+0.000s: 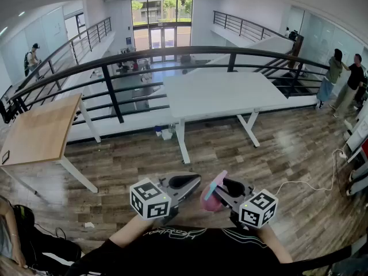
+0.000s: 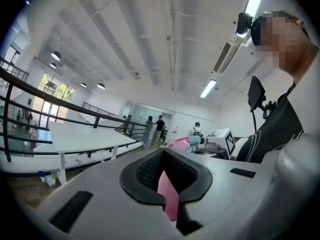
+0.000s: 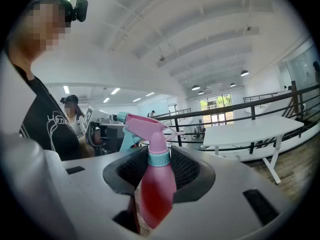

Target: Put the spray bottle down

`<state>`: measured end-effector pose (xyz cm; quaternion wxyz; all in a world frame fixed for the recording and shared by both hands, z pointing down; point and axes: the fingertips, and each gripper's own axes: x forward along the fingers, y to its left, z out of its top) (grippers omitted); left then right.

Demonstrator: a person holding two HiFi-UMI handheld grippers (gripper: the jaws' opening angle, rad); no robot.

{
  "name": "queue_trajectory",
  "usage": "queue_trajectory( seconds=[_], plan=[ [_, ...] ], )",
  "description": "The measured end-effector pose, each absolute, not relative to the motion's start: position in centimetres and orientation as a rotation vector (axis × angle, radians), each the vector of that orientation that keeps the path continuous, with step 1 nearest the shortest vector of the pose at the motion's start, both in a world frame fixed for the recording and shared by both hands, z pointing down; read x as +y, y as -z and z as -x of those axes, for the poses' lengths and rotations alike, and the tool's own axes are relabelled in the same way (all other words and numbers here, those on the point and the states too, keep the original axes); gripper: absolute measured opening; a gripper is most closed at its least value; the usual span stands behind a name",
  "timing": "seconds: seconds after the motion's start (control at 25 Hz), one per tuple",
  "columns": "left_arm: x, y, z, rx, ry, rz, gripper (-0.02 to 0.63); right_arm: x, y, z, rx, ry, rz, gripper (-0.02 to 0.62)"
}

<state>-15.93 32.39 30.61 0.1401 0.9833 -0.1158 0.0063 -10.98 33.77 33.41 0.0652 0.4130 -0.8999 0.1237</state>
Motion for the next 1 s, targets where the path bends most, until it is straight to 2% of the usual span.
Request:
queue_trajectory(
  seconds=[0.72, 1.0],
  plan=[
    [29.0, -32.5, 21.6, -0.325, -0.042, -2.825, 0.006, 30.0, -34.5, 15.2, -2.699, -0.318, -1.378, 0.141],
    [26.1, -34.5, 20.8, -0.317, -0.051, -2.793, 0.006, 27.3, -36.5, 14.6, -2.717, -0.377, -1.362, 0.140]
  ],
)
